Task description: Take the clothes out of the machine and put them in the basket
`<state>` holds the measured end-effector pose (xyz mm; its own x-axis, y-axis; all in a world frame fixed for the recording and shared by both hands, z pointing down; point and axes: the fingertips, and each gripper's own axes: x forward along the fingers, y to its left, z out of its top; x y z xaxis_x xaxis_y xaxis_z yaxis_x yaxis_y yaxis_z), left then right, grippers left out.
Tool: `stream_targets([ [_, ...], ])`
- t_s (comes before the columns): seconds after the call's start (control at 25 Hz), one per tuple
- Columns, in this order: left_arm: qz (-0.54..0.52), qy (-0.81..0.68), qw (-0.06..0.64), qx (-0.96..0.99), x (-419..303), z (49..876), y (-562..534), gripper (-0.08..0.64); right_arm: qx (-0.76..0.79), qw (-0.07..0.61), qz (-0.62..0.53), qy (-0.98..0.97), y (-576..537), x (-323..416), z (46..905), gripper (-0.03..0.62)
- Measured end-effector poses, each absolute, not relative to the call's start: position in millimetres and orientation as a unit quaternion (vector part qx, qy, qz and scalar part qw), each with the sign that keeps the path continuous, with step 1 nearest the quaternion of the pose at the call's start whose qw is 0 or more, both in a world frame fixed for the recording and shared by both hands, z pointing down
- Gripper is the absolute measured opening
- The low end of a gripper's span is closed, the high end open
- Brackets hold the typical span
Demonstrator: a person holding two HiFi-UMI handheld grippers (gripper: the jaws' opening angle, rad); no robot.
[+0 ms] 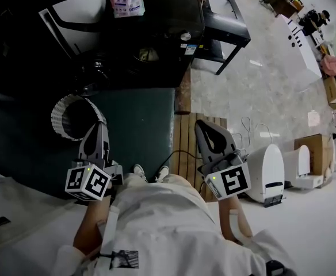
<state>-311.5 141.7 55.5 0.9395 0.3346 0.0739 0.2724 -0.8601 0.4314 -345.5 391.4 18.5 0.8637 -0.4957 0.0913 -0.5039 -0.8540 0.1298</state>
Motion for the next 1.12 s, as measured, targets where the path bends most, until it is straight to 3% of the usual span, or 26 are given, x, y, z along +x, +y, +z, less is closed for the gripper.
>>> stream_targets([
  [0.4,0.062,0.162,0.242,0.954,-298.6,50.9,152.9,0.031,0.963,0.069,0.018,-0.260,407.2,-341.8,14.8,0.014],
  [0.52,0.061,0.156,0.236,0.957,-288.2,50.5,155.9,0.156,0.963,0.067,0.014,-0.259,413.7,-336.9,13.5,0.014],
  [0.64,0.062,0.160,0.236,0.956,-278.0,53.2,165.6,0.326,0.963,0.065,0.017,-0.262,421.3,-332.6,16.6,0.014],
  [0.72,0.065,0.168,0.237,0.955,-273.0,55.0,174.9,0.395,0.962,0.065,0.016,-0.264,426.7,-330.6,17.8,0.014],
  [0.92,0.077,0.181,0.232,0.953,-265.3,61.9,196.5,0.476,0.961,0.054,0.021,-0.270,442.9,-325.5,26.2,0.014],
  [1.12,0.084,0.180,0.226,0.954,-245.8,70.8,204.4,0.492,0.959,0.045,0.040,-0.277,448.2,-300.7,43.3,0.014],
])
